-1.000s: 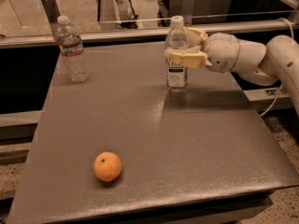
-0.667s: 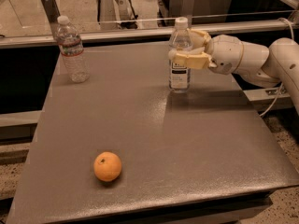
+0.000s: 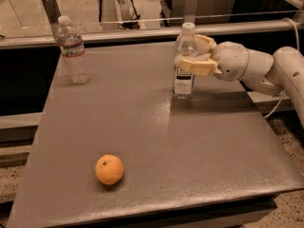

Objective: Place blue plastic bottle upright

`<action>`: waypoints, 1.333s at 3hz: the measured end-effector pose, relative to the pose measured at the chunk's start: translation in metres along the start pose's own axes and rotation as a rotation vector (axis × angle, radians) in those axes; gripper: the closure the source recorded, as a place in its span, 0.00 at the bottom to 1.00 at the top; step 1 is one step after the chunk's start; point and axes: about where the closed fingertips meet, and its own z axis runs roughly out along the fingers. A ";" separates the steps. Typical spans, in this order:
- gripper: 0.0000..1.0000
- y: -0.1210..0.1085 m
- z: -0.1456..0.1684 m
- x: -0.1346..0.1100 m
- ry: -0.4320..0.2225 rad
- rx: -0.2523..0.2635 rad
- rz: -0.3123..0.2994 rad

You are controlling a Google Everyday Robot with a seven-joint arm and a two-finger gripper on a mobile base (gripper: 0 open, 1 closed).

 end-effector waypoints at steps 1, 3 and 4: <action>0.61 0.004 0.003 0.001 0.005 -0.037 -0.017; 0.06 0.012 0.006 0.002 0.012 -0.099 -0.060; 0.00 0.013 0.006 0.001 0.015 -0.108 -0.070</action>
Offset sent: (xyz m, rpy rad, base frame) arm -0.0095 0.0039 -0.0081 -0.0456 -0.0702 0.0810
